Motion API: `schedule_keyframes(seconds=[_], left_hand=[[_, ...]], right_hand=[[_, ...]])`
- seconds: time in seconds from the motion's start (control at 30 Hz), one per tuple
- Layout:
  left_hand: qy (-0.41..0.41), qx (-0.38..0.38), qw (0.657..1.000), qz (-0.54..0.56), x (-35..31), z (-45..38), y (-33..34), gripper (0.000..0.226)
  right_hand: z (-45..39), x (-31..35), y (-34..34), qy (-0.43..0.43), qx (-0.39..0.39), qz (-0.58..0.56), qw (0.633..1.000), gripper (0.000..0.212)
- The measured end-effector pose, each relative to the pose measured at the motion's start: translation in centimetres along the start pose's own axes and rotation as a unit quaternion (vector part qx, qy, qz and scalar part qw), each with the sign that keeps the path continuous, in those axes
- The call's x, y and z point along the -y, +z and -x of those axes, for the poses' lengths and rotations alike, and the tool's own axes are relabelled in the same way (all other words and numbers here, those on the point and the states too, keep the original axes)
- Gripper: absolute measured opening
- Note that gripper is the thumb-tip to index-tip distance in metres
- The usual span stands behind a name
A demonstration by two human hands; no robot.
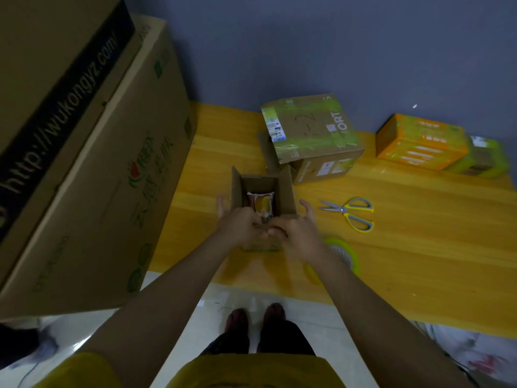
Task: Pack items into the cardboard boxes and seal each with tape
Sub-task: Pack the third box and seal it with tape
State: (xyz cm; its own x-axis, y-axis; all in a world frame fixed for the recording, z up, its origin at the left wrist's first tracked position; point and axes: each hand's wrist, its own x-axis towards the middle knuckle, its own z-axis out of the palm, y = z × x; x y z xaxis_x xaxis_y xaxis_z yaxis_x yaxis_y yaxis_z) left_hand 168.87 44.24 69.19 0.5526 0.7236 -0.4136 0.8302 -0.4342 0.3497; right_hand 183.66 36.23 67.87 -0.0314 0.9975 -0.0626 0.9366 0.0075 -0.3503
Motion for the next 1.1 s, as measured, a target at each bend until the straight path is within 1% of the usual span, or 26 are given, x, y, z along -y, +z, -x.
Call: schedule_keyframes(seconds=[0.07,0.1,0.13,0.17,0.2,0.23,0.27,0.3,0.33,0.37,0.4,0.43,0.47,0.5,0.53,0.6,0.63,0.7,0.8,0.87,0.97,1.1], left_hand=[[0.005,0.037,0.999,-0.006,-0.3,0.0,-1.1,0.043],[0.015,0.045,0.999,-0.008,-0.4,0.0,-1.7,0.043],[0.025,0.043,0.999,0.003,-0.3,0.0,-2.4,0.042],[0.038,0.022,0.999,0.016,-0.1,-0.2,-3.0,0.039],[0.052,-0.022,0.998,0.025,-0.1,-0.4,-3.8,0.034],[0.062,-0.086,0.994,0.017,0.1,-1.1,-4.3,0.03],[0.066,-0.141,0.988,-0.003,0.2,-2.0,-4.9,0.026],[0.06,-0.166,0.984,-0.034,0.1,-3.2,-5.3,0.025],[0.055,-0.157,0.984,-0.061,-0.2,-4.2,-5.6,0.026],[0.048,-0.127,0.987,-0.083,-0.5,-5.4,-5.6,0.022],[0.035,-0.087,0.99,-0.102,-0.9,-6.4,-5.6,0.01],[0.013,-0.054,0.991,-0.118,-1.2,-7.1,-5.3,0.01],[-0.003,-0.03,0.991,-0.134,-1.4,-7.7,-5.0,0.022],[-0.013,-0.012,0.989,-0.148,-1.3,-8.4,-4.8,0.029],[-0.016,-0.016,0.987,-0.161,-1.0,-9.1,-4.5,0.028],[-0.009,-0.04,0.984,-0.175,-0.1,-10.1,-4.1,0.019],[0.003,-0.049,0.984,-0.171,0.5,-10.4,-4.1,0.021],[0.036,-0.066,0.981,-0.176,1.6,-10.6,-3.9,0.024],[0.078,-0.104,0.975,-0.178,2.3,-10.6,-3.5,0.029],[0.077,-0.115,0.975,-0.177,2.4,-10.7,-3.6,0.029],[0.057,-0.118,0.969,-0.21,2.2,-10.8,-3.9,0.026],[0.062,-0.106,0.963,-0.238,1.7,-10.3,-3.8,0.025]], right_hand=[[-0.3,0.0,-0.6,-0.012,0.023,0.001,1.0,0.02],[-0.7,-0.1,-0.9,-0.011,0.024,-0.002,1.0,0.021],[-1.1,-0.1,-1.5,-0.003,0.007,-0.012,1.0,0.025],[-1.6,-0.2,-2.1,0.003,-0.04,-0.027,0.999,0.03],[-2.3,-0.3,-2.8,0.004,-0.093,-0.037,0.995,0.033],[-3.3,-0.6,-3.2,-0.006,-0.139,-0.032,0.99,0.032],[-4.7,-0.9,-3.5,-0.019,-0.16,-0.019,0.987,0.028],[-6.2,-1.1,-3.7,-0.023,-0.149,-0.001,0.989,0.027],[-7.6,-1.3,-3.6,-0.02,-0.107,0.016,0.994,0.028],[-8.9,-1.4,-3.4,-0.017,-0.054,0.029,0.998,0.027],[-10.0,-1.4,-2.9,-0.017,-0.009,0.045,0.999,0.024],[-10.9,-1.4,-2.5,-0.02,0.025,0.08,0.996,0.02],[-11.5,-1.3,-2.1,-0.025,0.051,0.128,0.99,0.017],[-11.8,-1.3,-1.8,-0.031,0.062,0.168,0.983,0.017],[-11.9,-1.5,-1.7,-0.035,0.059,0.185,0.98,0.02],[-12.3,-2.5,-1.3,-0.042,0.028,0.168,0.985,0.024],[-12.3,-2.9,-1.1,-0.047,0.01,0.142,0.989,0.023],[-12.2,-3.6,-0.7,-0.047,-0.006,0.104,0.993,0.015],[-11.9,-3.9,-0.2,-0.055,-0.047,0.1,0.992,0.016],[-11.8,-3.9,0.0,-0.062,-0.08,0.102,0.99,0.017],[-12.0,-4.0,0.1,-0.062,-0.097,0.094,0.989,0.018],[-12.0,-3.7,-0.1,-0.049,-0.079,0.081,0.992,0.015]])
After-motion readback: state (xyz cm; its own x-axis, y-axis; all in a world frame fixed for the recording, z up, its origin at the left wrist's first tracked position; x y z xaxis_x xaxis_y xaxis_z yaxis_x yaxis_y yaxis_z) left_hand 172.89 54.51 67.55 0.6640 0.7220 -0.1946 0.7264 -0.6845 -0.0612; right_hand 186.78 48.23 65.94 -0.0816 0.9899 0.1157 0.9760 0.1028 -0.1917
